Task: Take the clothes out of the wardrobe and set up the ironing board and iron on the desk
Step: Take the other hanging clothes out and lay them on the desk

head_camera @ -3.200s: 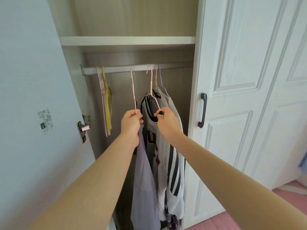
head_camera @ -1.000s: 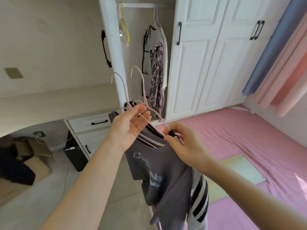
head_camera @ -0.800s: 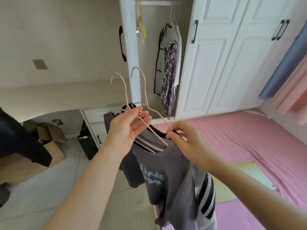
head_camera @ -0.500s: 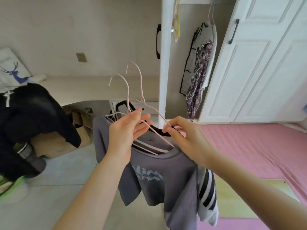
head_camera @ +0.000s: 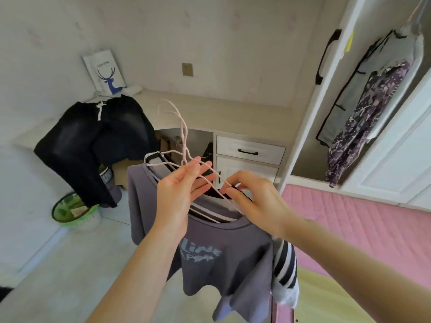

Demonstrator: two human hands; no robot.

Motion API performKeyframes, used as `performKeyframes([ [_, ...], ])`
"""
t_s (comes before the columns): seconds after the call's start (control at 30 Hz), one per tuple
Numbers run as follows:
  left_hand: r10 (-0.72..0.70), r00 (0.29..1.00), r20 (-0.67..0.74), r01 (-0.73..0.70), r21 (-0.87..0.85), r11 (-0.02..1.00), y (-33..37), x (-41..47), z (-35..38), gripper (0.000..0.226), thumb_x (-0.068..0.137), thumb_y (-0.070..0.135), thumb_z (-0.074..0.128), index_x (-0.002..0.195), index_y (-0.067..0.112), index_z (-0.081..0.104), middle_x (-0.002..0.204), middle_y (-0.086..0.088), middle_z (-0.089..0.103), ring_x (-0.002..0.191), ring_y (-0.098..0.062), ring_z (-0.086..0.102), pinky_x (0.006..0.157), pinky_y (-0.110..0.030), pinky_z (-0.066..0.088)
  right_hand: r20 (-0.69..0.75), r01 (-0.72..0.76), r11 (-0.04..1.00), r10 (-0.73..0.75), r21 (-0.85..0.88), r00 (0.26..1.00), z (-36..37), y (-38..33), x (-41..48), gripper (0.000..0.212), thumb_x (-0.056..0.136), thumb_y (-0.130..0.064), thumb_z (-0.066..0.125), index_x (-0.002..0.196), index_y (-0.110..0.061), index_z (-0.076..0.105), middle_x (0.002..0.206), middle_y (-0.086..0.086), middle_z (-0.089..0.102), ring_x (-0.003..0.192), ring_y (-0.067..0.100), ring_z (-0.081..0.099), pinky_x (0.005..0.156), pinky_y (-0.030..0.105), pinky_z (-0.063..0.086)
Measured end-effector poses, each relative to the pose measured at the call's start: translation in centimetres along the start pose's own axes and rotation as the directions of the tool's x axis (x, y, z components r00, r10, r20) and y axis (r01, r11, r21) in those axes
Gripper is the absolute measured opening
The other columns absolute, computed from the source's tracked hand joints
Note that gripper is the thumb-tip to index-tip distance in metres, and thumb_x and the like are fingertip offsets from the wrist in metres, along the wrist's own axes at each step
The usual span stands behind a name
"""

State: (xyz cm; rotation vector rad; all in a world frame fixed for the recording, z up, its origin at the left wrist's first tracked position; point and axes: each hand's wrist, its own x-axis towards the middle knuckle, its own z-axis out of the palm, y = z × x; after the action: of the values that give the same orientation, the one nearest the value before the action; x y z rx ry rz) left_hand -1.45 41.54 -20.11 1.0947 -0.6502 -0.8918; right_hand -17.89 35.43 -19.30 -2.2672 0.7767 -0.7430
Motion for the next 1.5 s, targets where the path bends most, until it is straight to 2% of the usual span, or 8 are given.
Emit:
performKeyframes([
  [0.5, -0.007, 0.986, -0.169, 0.022, 0.086, 0.996, 1.9, 6.9, -14.4, 0.026, 0.098, 0.028, 0.050, 0.117, 0.019, 0.065, 0.106, 0.005, 0.074, 0.099, -0.014, 0.070, 0.081, -0.026, 0.058, 0.166, 0.024, 0.997, -0.011, -0.074, 0.986, 14.3, -2.5, 10.1, 0.028, 0.100, -0.021, 0.033, 0.121, -0.032, 0.048, 0.098, -0.004, 0.055, 0.083, 0.012, 0.054, 0.073, 0.033, 0.049],
  [0.7, 0.055, 0.968, -0.246, -0.006, 0.196, 0.981, 2.1, 9.4, -18.7, 0.017, 0.096, 0.032, 0.053, 0.103, 0.028, 0.069, 0.099, 0.011, 0.075, 0.098, -0.002, 0.067, 0.073, -0.014, 0.054, 0.153, -0.054, 0.998, 0.051, 0.015, 0.987, 20.0, -4.4, 14.0, 0.020, 0.101, -0.033, 0.039, 0.102, -0.024, 0.057, 0.081, -0.008, 0.062, 0.063, 0.003, 0.051, 0.058, 0.018, 0.040],
  [0.87, 0.108, 0.965, -0.240, -0.029, 0.308, 0.951, 2.7, 11.8, -21.1, 0.022, 0.097, 0.034, 0.050, 0.091, 0.047, 0.068, 0.100, 0.019, 0.073, 0.101, 0.005, 0.063, 0.083, -0.020, 0.051, 0.137, -0.156, 0.985, 0.146, 0.068, 0.980, 22.6, -4.7, 17.2, 0.024, 0.102, -0.028, 0.038, 0.092, -0.021, 0.058, 0.064, -0.007, 0.052, 0.056, 0.004, 0.044, 0.054, 0.016, 0.033],
  [0.93, 0.123, 0.969, -0.212, -0.039, 0.362, 0.931, 2.8, 13.1, -21.9, 0.021, 0.097, 0.037, 0.048, 0.102, 0.044, 0.067, 0.102, 0.023, 0.071, 0.102, 0.007, 0.061, 0.086, -0.021, 0.051, 0.142, -0.190, 0.976, 0.175, 0.105, 0.974, 23.1, -4.5, 18.8, 0.027, 0.102, -0.029, 0.038, 0.090, -0.018, 0.060, 0.059, -0.007, 0.048, 0.058, 0.006, 0.040, 0.057, 0.018, 0.029],
  [1.07, 0.168, 0.977, -0.131, -0.073, 0.532, 0.844, 2.6, 16.5, -24.1, 0.036, 0.097, 0.041, 0.043, 0.122, 0.026, 0.063, 0.093, 0.038, 0.066, 0.088, 0.016, 0.059, 0.078, -0.010, 0.049, 0.127, -0.204, 0.968, 0.186, 0.149, 0.974, 23.6, -3.9, 22.5, 0.026, 0.099, -0.029, 0.046, 0.081, -0.018, 0.059, 0.061, -0.004, 0.045, 0.049, 0.002, 0.042, 0.048, 0.016, 0.035],
  [1.2, 0.247, 0.966, -0.079, -0.119, 0.709, 0.695, 2.7, 19.8, -25.9, 0.033, 0.098, 0.038, 0.045, 0.125, 0.030, 0.062, 0.075, 0.009, 0.065, 0.065, 0.002, 0.052, 0.065, -0.010, 0.044, 0.121, -0.180, 0.978, 0.167, 0.102, 0.978, 23.7, -2.7, 26.8, 0.023, 0.097, -0.030, 0.049, 0.081, -0.019, 0.061, 0.064, -0.003, 0.046, 0.060, 0.006, 0.041, 0.057, 0.021, 0.034],
  [1.4, 0.364, 0.927, -0.090, -0.131, 0.832, 0.539, 4.0, 25.3, -27.7, 0.019, 0.093, 0.021, 0.057, 0.106, 0.021, 0.071, 0.093, 0.024, 0.063, 0.092, 0.023, 0.053, 0.078, 0.005, 0.036, 0.143, -0.138, 0.989, 0.130, 0.049, 0.981, 23.4, -0.1, 33.8, 0.022, 0.090, -0.039, 0.059, 0.074, -0.023, 0.060, 0.073, -0.004, 0.052, 0.075, 0.009, 0.047, 0.065, 0.025, 0.039],
  [1.5, 0.397, 0.894, -0.205, -0.015, 0.874, 0.486, 4.7, 27.8, -29.4, 0.020, 0.090, 0.020, 0.062, 0.104, 0.011, 0.072, 0.096, 0.003, 0.069, 0.086, -0.002, 0.062, 0.077, -0.010, 0.049, 0.137, -0.123, 0.992, 0.120, 0.012, 0.983, 23.0, 1.8, 37.1, 0.025, 0.087, -0.044, 0.062, 0.070, -0.026, 0.056, 0.073, -0.009, 0.051, 0.081, 0.006, 0.047, 0.064, 0.022, 0.036],
])
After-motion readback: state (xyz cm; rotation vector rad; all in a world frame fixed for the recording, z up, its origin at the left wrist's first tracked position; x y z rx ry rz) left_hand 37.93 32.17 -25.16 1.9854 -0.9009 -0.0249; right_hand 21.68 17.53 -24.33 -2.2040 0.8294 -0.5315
